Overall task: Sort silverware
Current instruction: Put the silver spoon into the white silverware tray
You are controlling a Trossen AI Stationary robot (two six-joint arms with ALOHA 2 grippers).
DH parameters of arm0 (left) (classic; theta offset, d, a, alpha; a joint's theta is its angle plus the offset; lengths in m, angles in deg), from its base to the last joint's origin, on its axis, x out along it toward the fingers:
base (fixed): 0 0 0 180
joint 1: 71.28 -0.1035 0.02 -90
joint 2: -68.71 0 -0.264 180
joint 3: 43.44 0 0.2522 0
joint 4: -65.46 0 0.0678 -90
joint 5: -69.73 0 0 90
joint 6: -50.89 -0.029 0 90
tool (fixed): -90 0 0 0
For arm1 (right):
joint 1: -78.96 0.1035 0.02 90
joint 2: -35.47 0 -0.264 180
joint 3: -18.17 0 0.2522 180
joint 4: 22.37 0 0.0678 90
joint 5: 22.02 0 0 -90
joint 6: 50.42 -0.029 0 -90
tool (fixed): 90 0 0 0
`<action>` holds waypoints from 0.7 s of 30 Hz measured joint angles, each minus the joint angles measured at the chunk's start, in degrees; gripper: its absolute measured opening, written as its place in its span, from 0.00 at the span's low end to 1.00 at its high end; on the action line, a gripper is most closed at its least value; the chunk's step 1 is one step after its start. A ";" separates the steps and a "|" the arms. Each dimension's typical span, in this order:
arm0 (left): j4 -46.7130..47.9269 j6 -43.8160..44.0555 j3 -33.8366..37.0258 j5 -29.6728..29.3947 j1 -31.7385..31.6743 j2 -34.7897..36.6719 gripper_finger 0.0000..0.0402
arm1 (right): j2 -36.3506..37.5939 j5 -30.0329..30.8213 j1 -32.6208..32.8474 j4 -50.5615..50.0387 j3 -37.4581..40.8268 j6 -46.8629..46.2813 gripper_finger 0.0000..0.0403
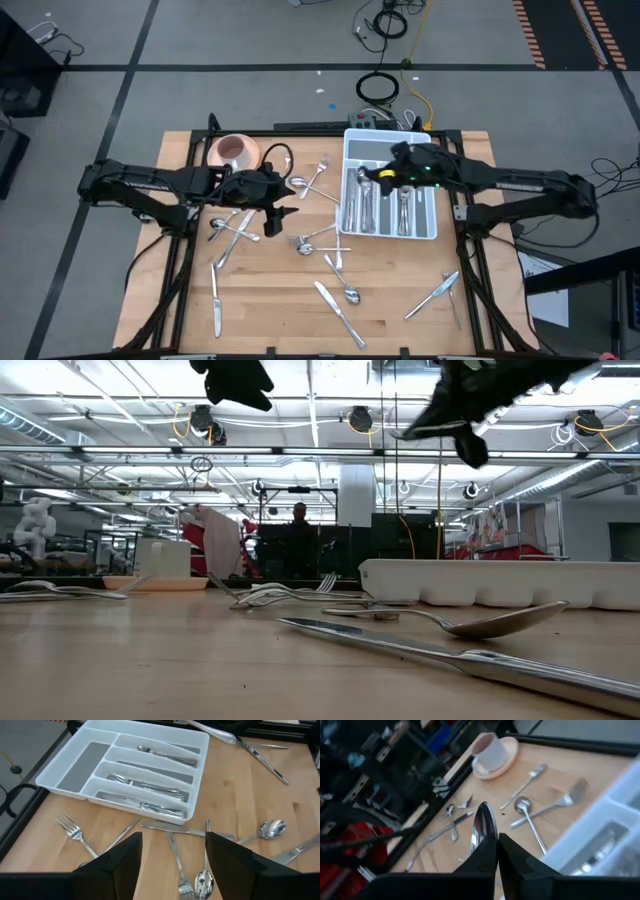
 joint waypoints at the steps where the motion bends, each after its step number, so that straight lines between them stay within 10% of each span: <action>1: 0.00 -0.08 0.00 0.00 -0.28 0.00 0.56 | 1.58 -0.06 -0.68 0.63 2.15 -1.35 0.00; 21: 1.92 -1.14 0.00 0.02 -2.06 0.00 0.56 | 13.22 -0.42 -13.74 -13.04 17.51 -6.64 0.00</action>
